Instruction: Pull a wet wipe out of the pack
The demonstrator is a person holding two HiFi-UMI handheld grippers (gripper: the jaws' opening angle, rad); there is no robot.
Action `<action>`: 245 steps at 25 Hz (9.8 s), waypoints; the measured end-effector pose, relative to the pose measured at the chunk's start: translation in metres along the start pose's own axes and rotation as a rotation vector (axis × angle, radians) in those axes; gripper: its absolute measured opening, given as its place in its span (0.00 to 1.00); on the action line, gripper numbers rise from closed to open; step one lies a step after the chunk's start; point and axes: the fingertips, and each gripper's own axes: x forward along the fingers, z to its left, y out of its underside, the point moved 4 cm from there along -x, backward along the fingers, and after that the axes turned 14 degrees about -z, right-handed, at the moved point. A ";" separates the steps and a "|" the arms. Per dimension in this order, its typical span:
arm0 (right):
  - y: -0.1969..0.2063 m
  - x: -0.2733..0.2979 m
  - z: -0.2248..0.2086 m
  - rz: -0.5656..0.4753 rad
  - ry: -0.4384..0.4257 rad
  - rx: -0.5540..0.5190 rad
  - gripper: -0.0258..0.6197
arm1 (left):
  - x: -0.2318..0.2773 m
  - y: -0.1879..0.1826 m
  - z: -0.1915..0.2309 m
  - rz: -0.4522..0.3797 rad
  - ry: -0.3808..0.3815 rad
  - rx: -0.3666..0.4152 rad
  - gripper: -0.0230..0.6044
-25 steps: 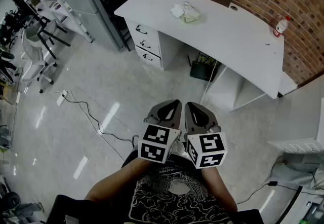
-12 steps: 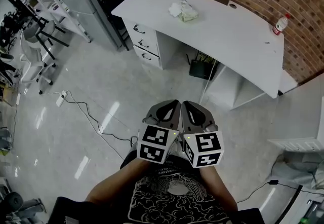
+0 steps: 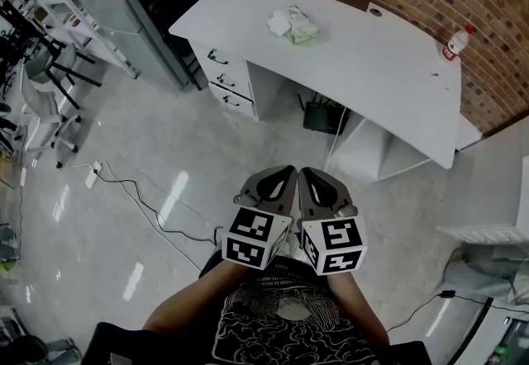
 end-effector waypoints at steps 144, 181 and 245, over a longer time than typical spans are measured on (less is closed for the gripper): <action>-0.055 0.500 -0.214 0.256 0.582 -0.091 0.18 | 0.437 -0.096 0.354 0.215 0.571 0.030 0.06; -0.072 0.481 -0.227 0.064 0.683 0.169 0.06 | 0.436 -0.098 0.355 0.209 0.639 -0.035 0.06; -0.088 0.331 -0.118 -0.078 0.343 -0.003 0.06 | 0.270 -0.098 0.255 0.013 0.257 0.039 0.06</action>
